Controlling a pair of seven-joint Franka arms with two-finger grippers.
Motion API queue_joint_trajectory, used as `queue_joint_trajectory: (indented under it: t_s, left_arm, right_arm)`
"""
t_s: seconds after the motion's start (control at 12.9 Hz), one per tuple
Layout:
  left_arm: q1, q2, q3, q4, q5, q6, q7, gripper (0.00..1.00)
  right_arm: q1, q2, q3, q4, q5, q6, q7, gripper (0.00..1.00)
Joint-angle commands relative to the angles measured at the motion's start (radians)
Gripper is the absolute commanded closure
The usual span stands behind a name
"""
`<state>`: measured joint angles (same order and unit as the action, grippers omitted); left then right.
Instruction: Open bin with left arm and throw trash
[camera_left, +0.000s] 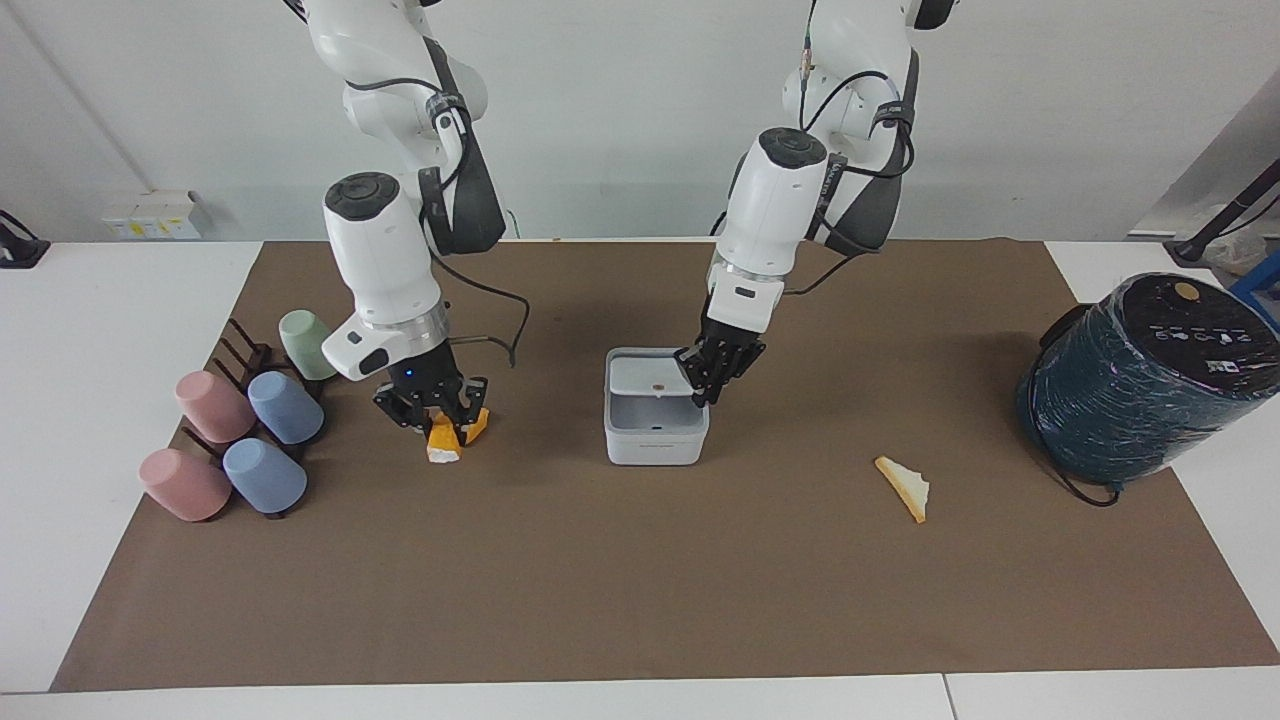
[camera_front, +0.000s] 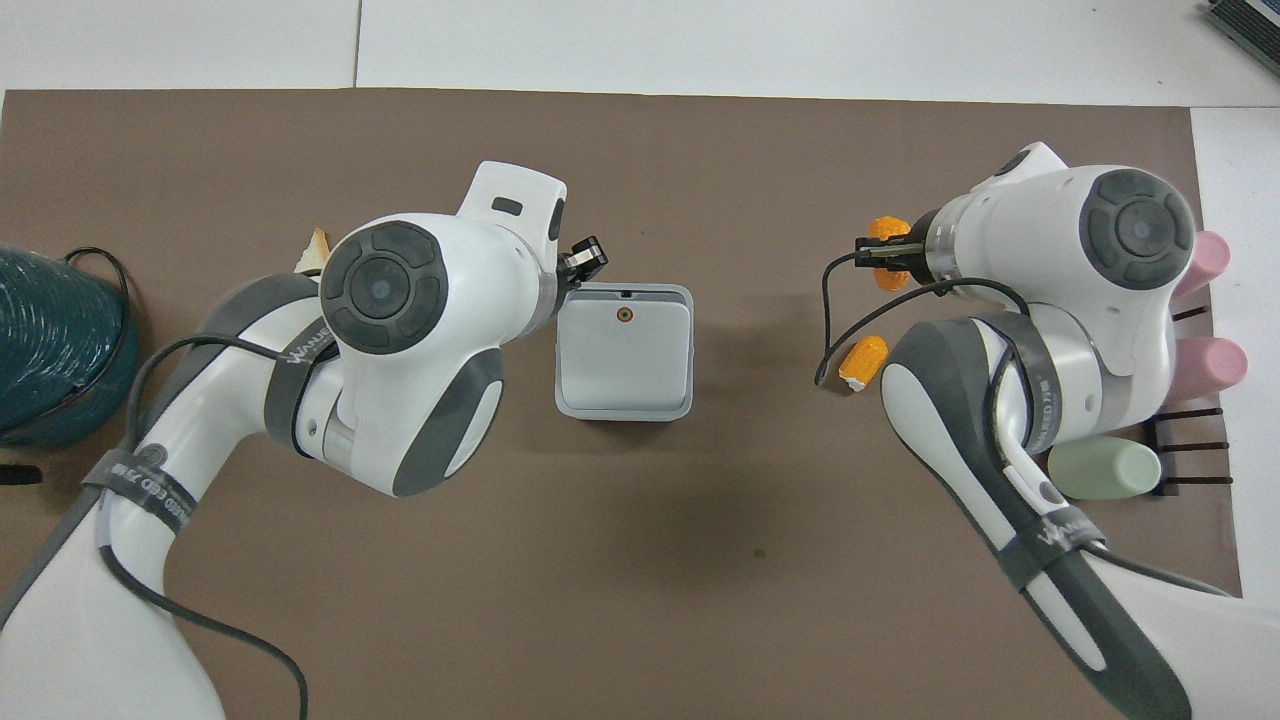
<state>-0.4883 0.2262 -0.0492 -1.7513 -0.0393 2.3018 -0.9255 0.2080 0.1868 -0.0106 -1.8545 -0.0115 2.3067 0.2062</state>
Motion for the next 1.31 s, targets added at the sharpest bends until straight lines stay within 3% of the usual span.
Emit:
queue_joint_trajectory:
  t_s: [0.0, 0.23, 0.39, 0.62, 0.85, 1.01, 1.24]
  left_arm:
    - [0.048, -0.004, -0.001, 0.01, -0.01, -0.05, 0.072, 0.8]
    - [0.118, -0.005, -0.001, 0.001, -0.011, -0.051, 0.149, 0.79]
    - [0.187, -0.016, -0.001, -0.028, -0.011, -0.053, 0.241, 0.76]
    - [0.299, -0.033, -0.001, -0.071, -0.011, -0.053, 0.402, 0.48]
    - [0.384, -0.045, 0.002, -0.111, -0.011, -0.041, 0.539, 0.13]
    - [0.413, -0.05, 0.002, -0.137, -0.011, -0.021, 0.632, 0.04]
    - [0.422, -0.004, 0.003, -0.172, -0.01, 0.052, 0.686, 0.04]
  right_arm:
    - [0.043, -0.05, 0.003, -0.045, 0.011, -0.003, 0.01, 1.0]
    - [0.163, -0.032, 0.003, -0.031, 0.01, 0.075, 0.197, 1.0]
    - [0.221, -0.017, 0.003, -0.016, 0.01, 0.079, 0.216, 1.0]
    - [0.289, 0.0, 0.003, -0.003, 0.01, 0.07, 0.21, 1.0]
    - [0.336, 0.019, 0.004, -0.002, 0.007, 0.075, 0.2, 1.0]
    - [0.35, 0.034, 0.004, 0.021, 0.002, 0.077, 0.171, 1.0]
    - [0.367, 0.069, 0.009, 0.044, 0.004, 0.08, 0.162, 0.99]
